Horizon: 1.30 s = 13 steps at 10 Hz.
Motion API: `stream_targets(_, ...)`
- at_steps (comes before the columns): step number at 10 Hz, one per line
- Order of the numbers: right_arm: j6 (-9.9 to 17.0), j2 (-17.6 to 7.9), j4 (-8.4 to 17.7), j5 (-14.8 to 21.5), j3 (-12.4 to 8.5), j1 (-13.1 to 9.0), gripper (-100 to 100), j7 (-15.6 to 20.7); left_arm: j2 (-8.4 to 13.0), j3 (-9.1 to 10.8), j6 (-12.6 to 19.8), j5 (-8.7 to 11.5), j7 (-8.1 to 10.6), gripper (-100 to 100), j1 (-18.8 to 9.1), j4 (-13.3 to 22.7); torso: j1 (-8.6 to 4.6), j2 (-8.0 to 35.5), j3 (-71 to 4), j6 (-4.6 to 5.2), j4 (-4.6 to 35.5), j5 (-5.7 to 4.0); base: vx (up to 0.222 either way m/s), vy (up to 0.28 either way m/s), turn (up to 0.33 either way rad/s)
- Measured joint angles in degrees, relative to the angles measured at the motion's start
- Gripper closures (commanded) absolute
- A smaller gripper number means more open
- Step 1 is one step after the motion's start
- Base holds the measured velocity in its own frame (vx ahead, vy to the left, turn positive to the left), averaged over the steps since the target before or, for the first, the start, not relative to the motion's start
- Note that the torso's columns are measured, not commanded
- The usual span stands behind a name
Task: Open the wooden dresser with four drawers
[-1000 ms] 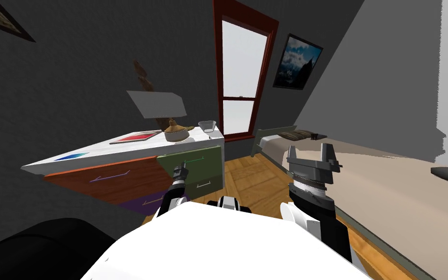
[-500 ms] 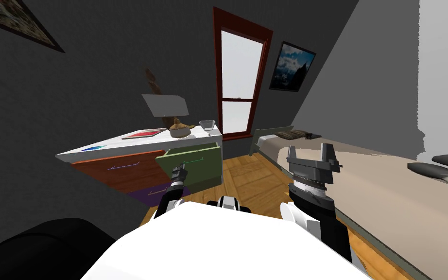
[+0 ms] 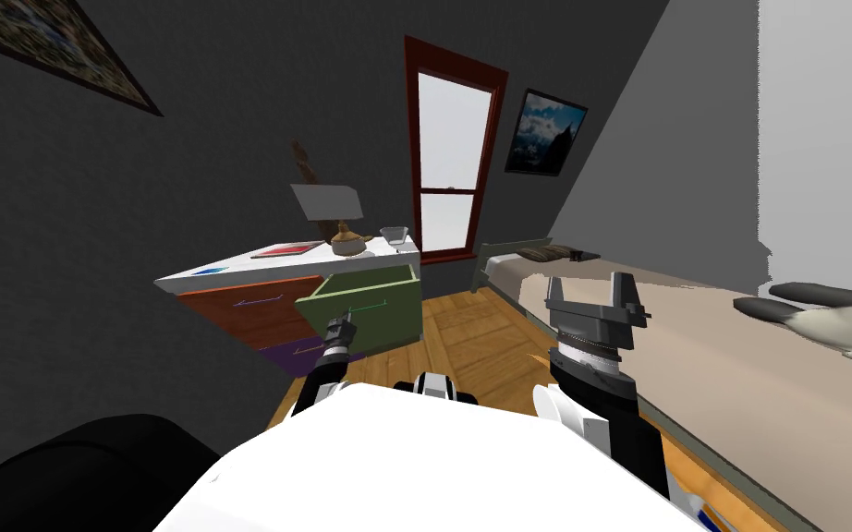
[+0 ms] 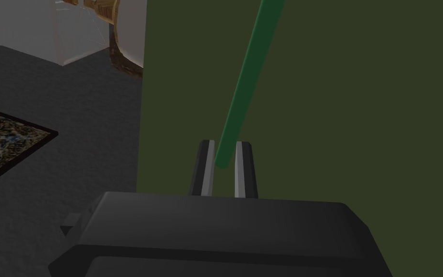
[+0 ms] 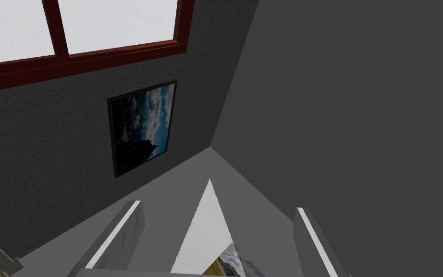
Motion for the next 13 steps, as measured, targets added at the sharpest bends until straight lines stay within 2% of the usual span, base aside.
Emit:
stream_targets(3,0.0,0.0,0.0,0.0,0.0,0.0,0,0.0,-0.2,0.15,1.8,0.5,0.04,-100,2.0,-3.5,-0.14,0.2,0.1,-0.01,0.1,-0.08,0.032,-0.004,-0.007)
stream_targets(10,0.0,0.0,0.0,0.0,0.0,0.0,0,0.0,-0.3,0.95,7.6,2.2,0.49,-100,8.2,-14.7,-0.18,0.4,0.2,-0.05,0.1,-0.07,0.028,-0.003,-0.009)
stream_targets(11,0.0,0.0,0.0,0.0,0.0,0.0,0,0.0,-0.4,0.94,7.8,2.2,0.47,0,8.3,-14.8,-0.21,0.4,0.2,-0.04,0.1,-0.08,0.000,0.000,0.000)
stream_targets(13,0.0,0.0,0.0,0.0,0.0,0.0,0,0.0,-0.4,0.95,7.8,2.2,0.47,0,8.3,-14.8,-0.17,0.4,0.2,-0.05,0.1,-0.05,0.000,0.000,0.000)
